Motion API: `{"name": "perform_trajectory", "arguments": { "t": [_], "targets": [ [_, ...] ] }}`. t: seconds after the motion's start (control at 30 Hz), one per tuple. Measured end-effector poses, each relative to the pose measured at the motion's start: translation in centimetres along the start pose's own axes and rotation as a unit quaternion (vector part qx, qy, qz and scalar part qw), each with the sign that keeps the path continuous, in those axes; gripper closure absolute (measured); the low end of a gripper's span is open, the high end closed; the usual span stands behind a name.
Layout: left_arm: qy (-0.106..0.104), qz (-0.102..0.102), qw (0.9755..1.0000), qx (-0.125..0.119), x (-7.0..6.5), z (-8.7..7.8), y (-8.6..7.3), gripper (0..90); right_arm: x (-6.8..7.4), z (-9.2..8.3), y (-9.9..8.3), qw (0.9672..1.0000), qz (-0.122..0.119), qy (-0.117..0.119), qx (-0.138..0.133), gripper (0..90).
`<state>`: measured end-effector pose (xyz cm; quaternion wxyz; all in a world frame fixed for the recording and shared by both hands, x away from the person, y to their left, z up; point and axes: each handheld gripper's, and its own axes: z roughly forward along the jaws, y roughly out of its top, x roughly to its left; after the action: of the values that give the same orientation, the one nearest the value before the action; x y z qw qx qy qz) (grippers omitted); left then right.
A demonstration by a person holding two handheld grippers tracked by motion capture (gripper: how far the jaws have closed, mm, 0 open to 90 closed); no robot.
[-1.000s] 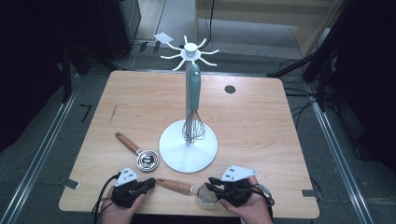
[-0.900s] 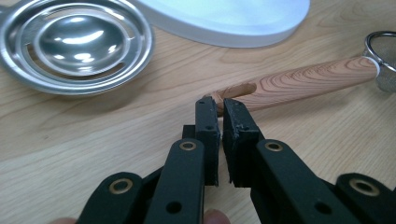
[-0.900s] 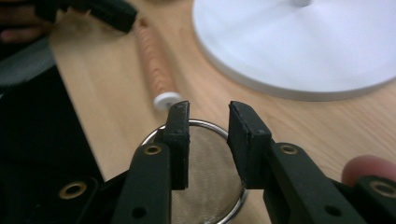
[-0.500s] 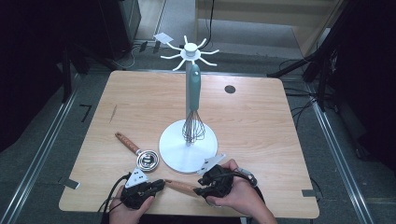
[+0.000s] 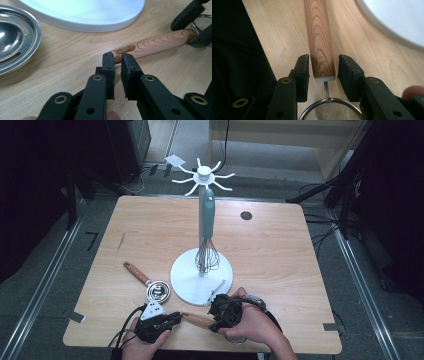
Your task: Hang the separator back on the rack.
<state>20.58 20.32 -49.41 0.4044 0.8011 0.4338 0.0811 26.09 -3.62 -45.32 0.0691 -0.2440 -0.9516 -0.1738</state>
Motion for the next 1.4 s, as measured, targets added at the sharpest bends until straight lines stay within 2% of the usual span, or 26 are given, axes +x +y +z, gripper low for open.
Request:
{"name": "perform_trajectory", "arguments": {
  "t": [0.1, 0.2, 0.27, 0.4, 0.43, 0.53, 0.6, 0.63, 0.7, 0.73, 0.8, 0.9, 1.0, 1.03, 1.07, 1.1, 1.23, 1.37, 1.4],
  "targets": [
    [-0.009, 0.004, 0.9999, -0.003, 0.1, -0.2, 0.0, 74.8, 0.0, 0.6, 0.2, 0.9999, 0.004, -0.005, 0.014, 63.1],
    [-0.020, -0.002, 0.9994, -0.027, 0.7, -1.0, 0.1, 63.0, 0.1, 1.0, 0.4, 0.9998, 0.007, -0.005, 0.020, 66.6],
    [-0.012, -0.006, 0.9989, -0.046, 1.3, -1.8, 0.1, 57.1, 0.3, 1.1, 0.4, 0.9997, 0.004, -0.011, 0.023, 68.3],
    [0.016, -0.018, 0.9964, -0.081, 2.8, -3.3, 0.0, 51.9, 0.8, 1.1, 0.2, 0.9990, -0.024, -0.030, 0.024, 70.5],
    [0.023, -0.018, 0.9955, -0.090, 3.2, -3.6, -0.1, 51.2, 1.0, 1.1, 0.2, 0.9992, -0.018, -0.028, 0.024, 70.6],
    [0.057, -0.021, 0.9912, -0.118, 4.2, -5.0, -0.4, 46.6, 0.9, 0.9, -0.1, 0.9991, -0.026, -0.026, 0.020, 70.7],
    [0.090, -0.022, 0.9870, -0.131, 4.8, -5.9, -0.6, 39.3, 0.7, 0.7, -0.4, 0.9997, -0.016, -0.017, -0.001, 70.7],
    [0.111, -0.028, 0.9842, -0.134, 5.2, -6.3, -0.6, 35.1, 0.6, 0.4, -0.5, 0.9997, -0.018, -0.016, -0.008, 70.7],
    [0.133, -0.049, 0.9799, -0.141, 6.5, -7.2, -0.9, 28.1, 0.2, 0.0, -0.8, 0.9994, -0.014, -0.019, -0.025, 70.8],
    [0.138, -0.056, 0.9789, -0.140, 6.9, -7.4, -0.9, 21.8, 0.1, -0.4, -1.0, 0.9990, 0.000, -0.021, -0.041, 70.7],
    [0.150, -0.068, 0.9766, -0.138, 7.8, -7.9, -1.1, 15.1, -0.2, -0.7, -1.3, 0.9981, 0.005, -0.026, -0.055, 70.7],
    [0.165, -0.084, 0.9721, -0.143, 9.3, -8.8, -1.5, 11.7, -0.9, -1.2, -2.1, 0.9956, 0.021, -0.028, -0.087, 70.7],
    [0.170, -0.108, 0.9677, -0.151, 10.9, -9.6, -1.9, 7.4, -1.8, -1.6, -3.0, 0.9918, 0.045, -0.027, -0.117, 70.8],
    [0.169, -0.110, 0.9680, -0.150, 11.4, -9.8, -2.0, 5.4, -2.0, -1.9, -3.3, 0.9904, 0.052, -0.028, -0.125, 70.8],
    [0.169, -0.116, 0.9670, -0.152, 11.8, -9.9, -2.2, 0.7, -2.3, -2.1, -3.5, 0.9891, 0.057, -0.030, -0.132, 70.8],
    [0.167, -0.118, 0.9668, -0.154, 12.3, -10.2, -2.4, 0.0, -2.5, -2.3, -3.7, 0.9872, 0.063, -0.036, -0.142, 70.8],
    [0.168, -0.129, 0.9646, -0.157, 13.3, -10.7, -2.7, 0.0, -3.2, -3.0, -4.4, 0.9801, 0.081, -0.054, -0.173, 70.8],
    [0.176, -0.142, 0.9622, -0.152, 14.2, -10.8, -3.0, 0.0, -4.0, -3.6, -5.0, 0.9709, 0.104, -0.072, -0.203, 70.8],
    [0.176, -0.143, 0.9624, -0.150, 14.4, -10.8, -3.1, 0.0, -4.2, -3.7, -5.1, 0.9688, 0.107, -0.077, -0.210, 70.8]
  ]
}}
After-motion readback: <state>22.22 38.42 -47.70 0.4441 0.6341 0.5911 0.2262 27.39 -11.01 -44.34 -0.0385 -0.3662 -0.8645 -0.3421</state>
